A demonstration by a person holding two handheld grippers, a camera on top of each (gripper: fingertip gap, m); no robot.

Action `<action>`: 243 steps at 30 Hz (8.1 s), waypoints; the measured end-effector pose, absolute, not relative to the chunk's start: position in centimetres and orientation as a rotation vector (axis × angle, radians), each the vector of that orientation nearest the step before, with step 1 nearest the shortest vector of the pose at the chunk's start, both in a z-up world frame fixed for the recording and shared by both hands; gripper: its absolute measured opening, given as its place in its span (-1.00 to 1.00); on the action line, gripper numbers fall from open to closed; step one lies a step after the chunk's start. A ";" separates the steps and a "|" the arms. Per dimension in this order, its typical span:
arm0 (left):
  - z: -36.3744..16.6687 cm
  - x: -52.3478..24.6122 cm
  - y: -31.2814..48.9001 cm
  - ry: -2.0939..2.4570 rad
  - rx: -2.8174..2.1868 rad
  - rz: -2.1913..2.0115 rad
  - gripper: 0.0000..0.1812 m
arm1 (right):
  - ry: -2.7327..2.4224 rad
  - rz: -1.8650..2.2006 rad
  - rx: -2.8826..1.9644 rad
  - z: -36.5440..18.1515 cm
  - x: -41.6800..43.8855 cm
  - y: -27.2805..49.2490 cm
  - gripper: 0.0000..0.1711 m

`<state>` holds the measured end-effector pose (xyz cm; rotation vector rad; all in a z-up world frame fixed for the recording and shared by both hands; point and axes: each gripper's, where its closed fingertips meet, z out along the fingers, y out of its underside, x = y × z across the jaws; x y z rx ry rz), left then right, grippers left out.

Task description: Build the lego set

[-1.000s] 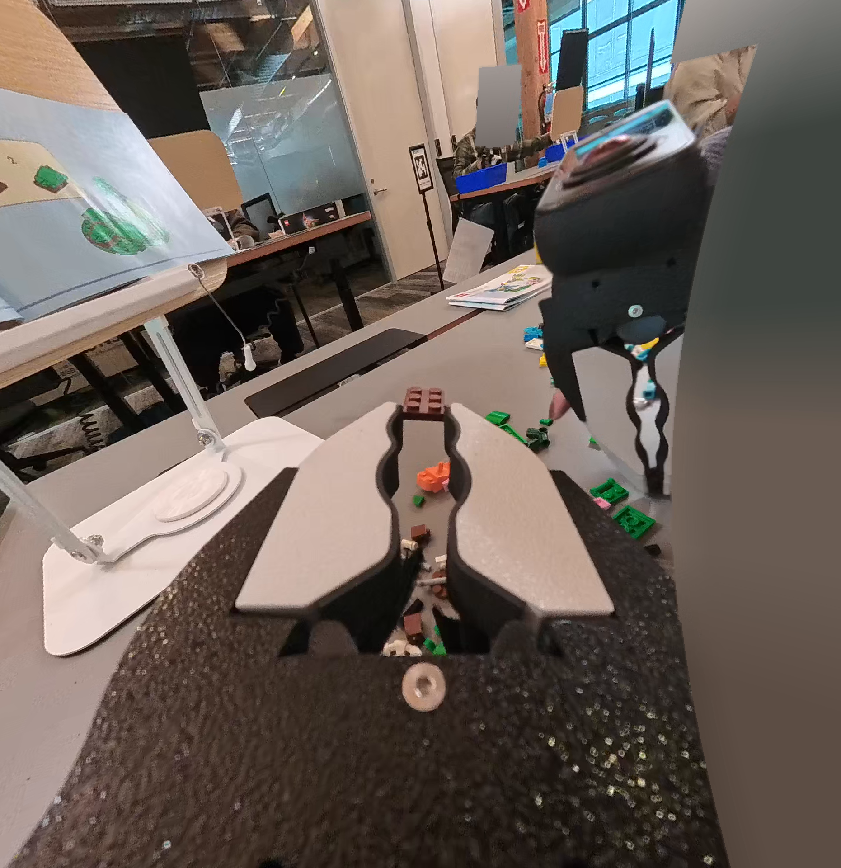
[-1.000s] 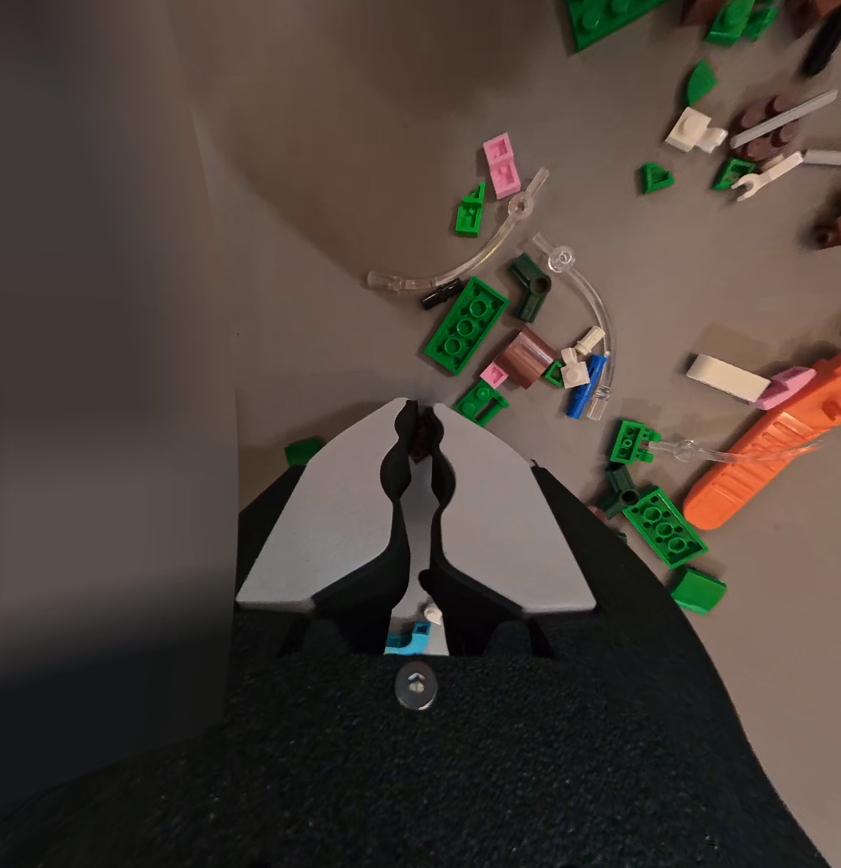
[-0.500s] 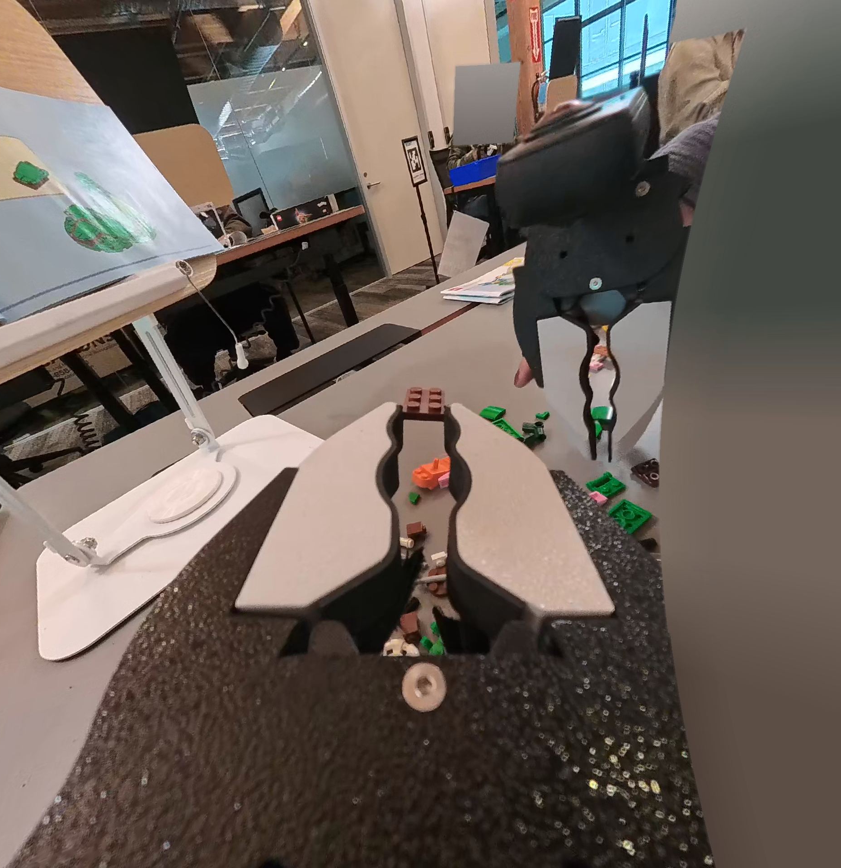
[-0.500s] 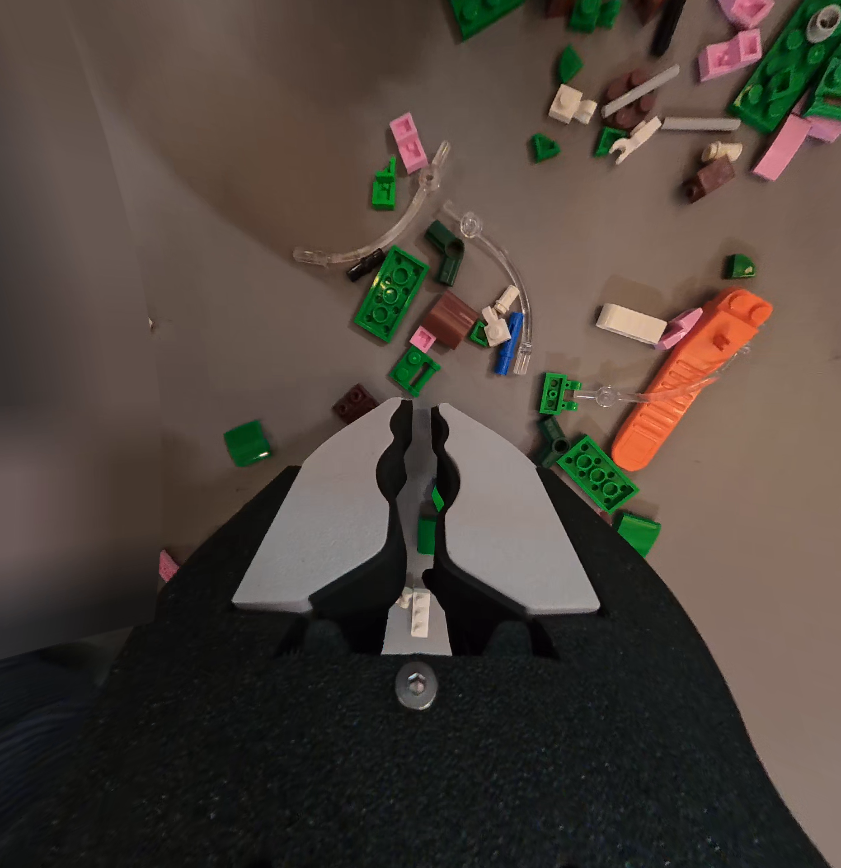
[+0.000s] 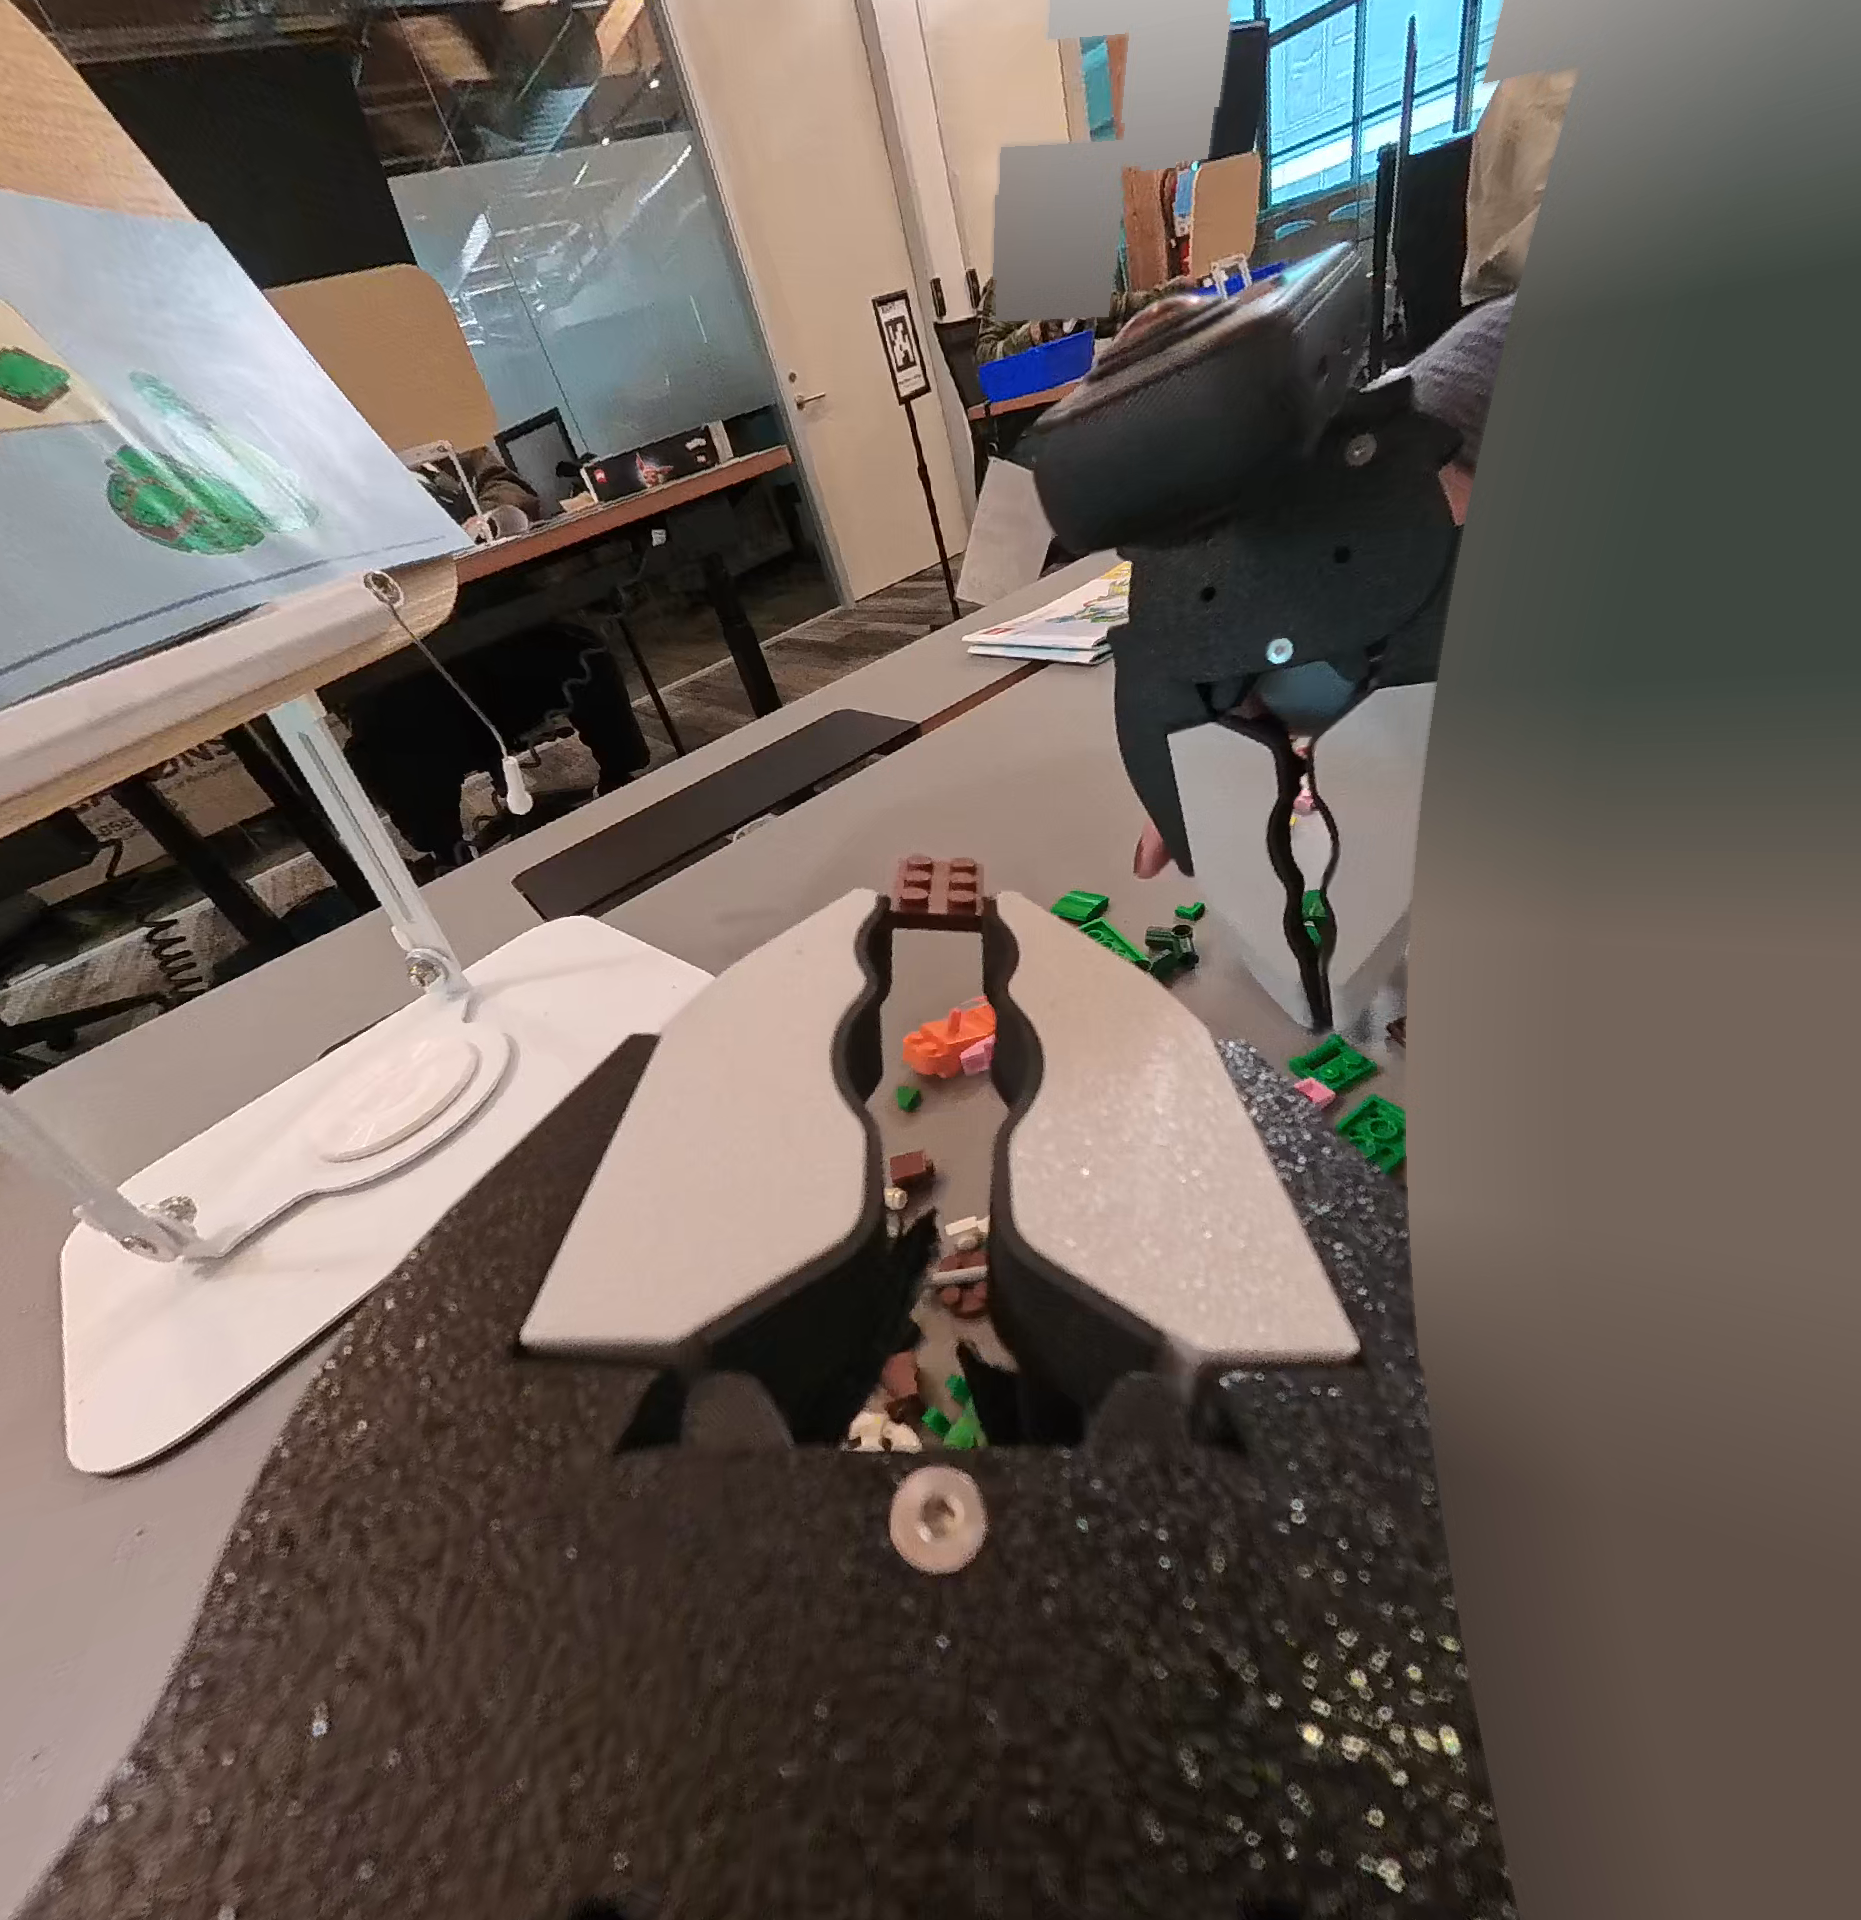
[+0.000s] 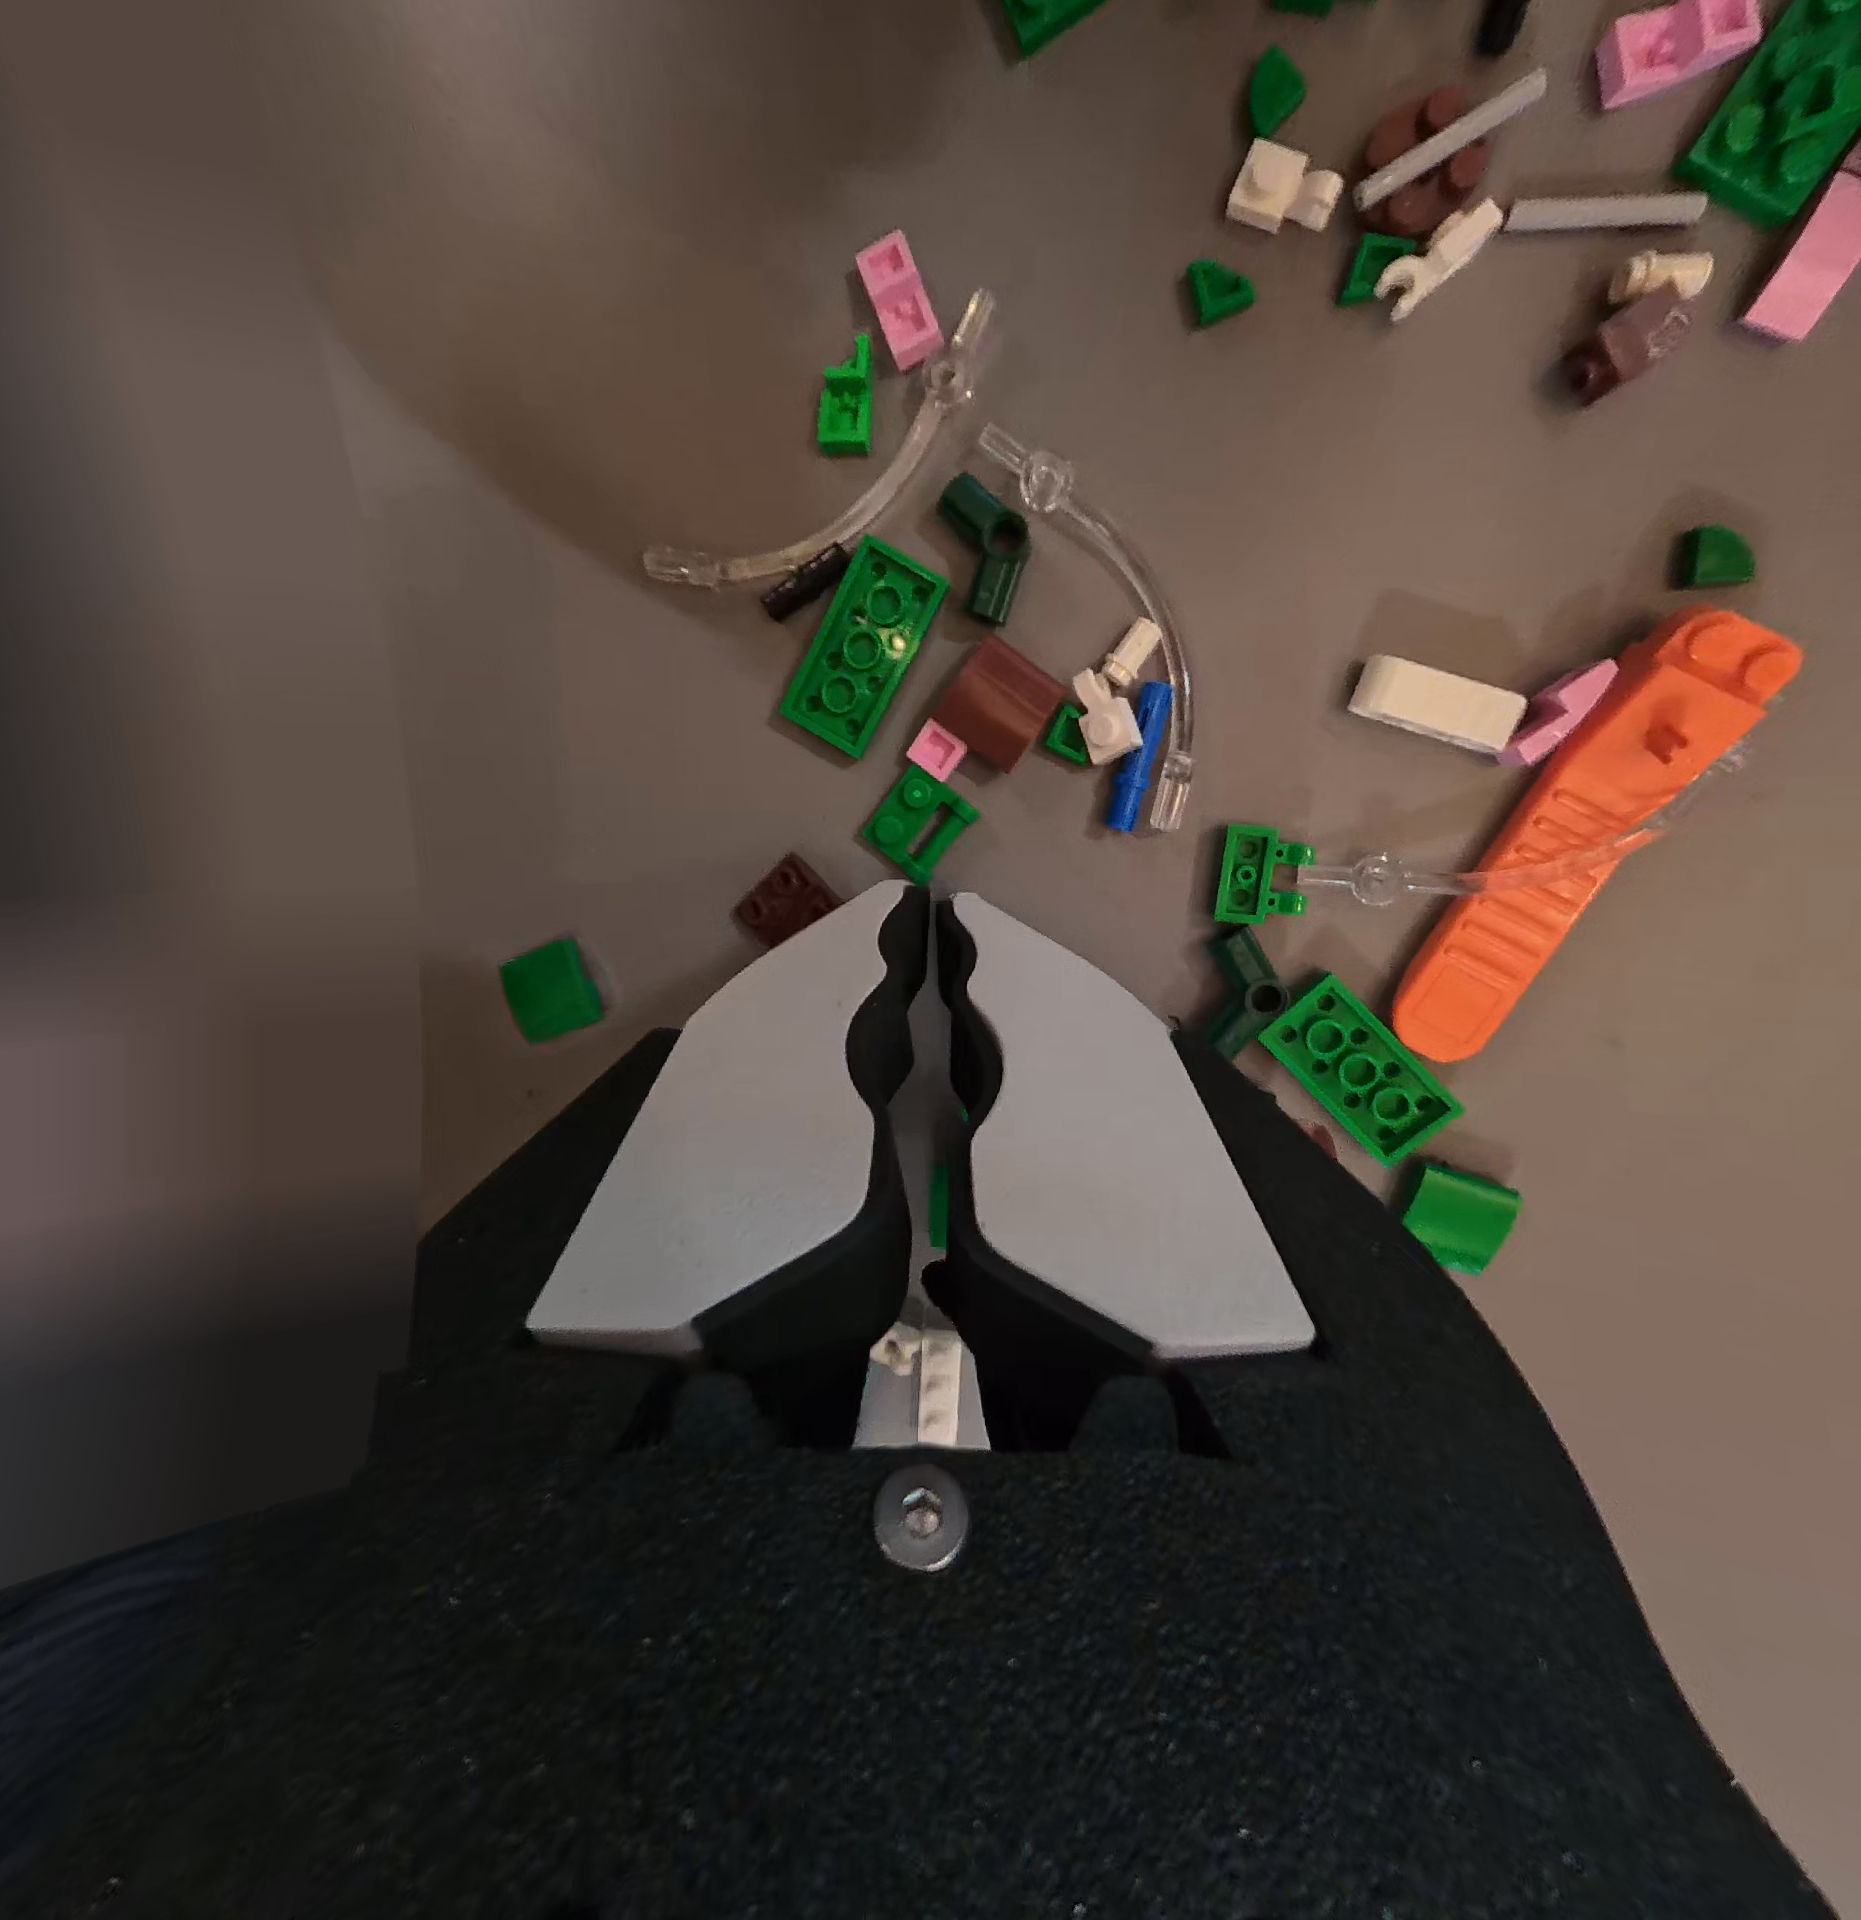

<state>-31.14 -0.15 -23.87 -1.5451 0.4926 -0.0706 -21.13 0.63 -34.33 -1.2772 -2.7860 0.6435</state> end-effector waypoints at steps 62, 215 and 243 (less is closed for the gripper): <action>-23.6 -28.7 -1.2 0.611 -1.486 -0.250 -0.83 | -2.741 0.964 -0.552 -34.3 -22.0 -1.4 -0.80; -33.1 -17.6 -4.0 1.128 -1.975 -0.372 -0.83 | -1.753 1.032 -1.880 -32.6 -15.5 -8.9 -0.66; -33.6 -17.2 -8.3 1.038 -2.218 -0.781 -0.83 | -1.390 1.008 -2.213 -33.5 -14.7 -7.6 -0.92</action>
